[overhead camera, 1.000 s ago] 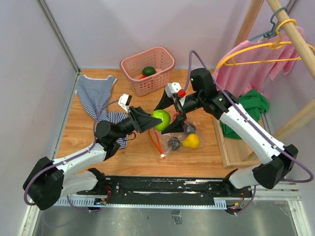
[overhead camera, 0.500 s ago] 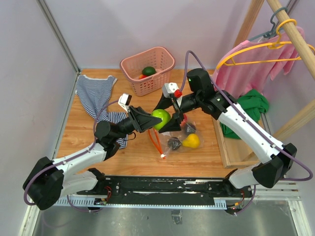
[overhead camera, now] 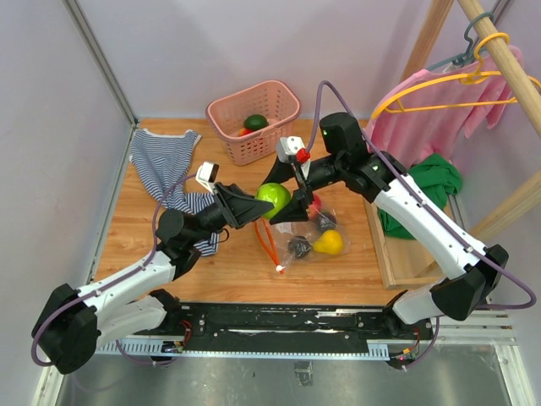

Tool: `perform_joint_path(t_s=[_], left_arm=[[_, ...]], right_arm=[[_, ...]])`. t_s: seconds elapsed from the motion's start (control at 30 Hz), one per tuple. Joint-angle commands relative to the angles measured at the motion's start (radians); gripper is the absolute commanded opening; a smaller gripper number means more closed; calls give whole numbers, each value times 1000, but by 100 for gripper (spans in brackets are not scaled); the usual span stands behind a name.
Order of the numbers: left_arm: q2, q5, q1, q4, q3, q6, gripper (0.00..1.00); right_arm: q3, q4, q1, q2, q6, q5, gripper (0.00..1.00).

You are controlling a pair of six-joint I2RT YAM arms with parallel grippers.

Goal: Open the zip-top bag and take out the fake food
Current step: Pick up the fake fruit from the zipper food storage bag, then place the fake fruit in the bin.

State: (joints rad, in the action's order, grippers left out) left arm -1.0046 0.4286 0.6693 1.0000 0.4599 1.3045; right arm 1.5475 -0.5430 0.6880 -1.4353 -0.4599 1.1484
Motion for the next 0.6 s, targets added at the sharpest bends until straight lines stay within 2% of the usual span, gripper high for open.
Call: perform_joint_path(t_s=[0.0, 0.33, 0.57], left_arm=[[59, -35, 3, -87, -11, -61, 99], [176, -63, 0, -176, -68, -116, 99], [327, -66, 0, -337, -109, -226, 99]], right_arm=[[45, 9, 10, -11, 28, -9, 33], [73, 12, -27, -37, 33, -35, 31], [127, 65, -71, -100, 54, -105, 30]])
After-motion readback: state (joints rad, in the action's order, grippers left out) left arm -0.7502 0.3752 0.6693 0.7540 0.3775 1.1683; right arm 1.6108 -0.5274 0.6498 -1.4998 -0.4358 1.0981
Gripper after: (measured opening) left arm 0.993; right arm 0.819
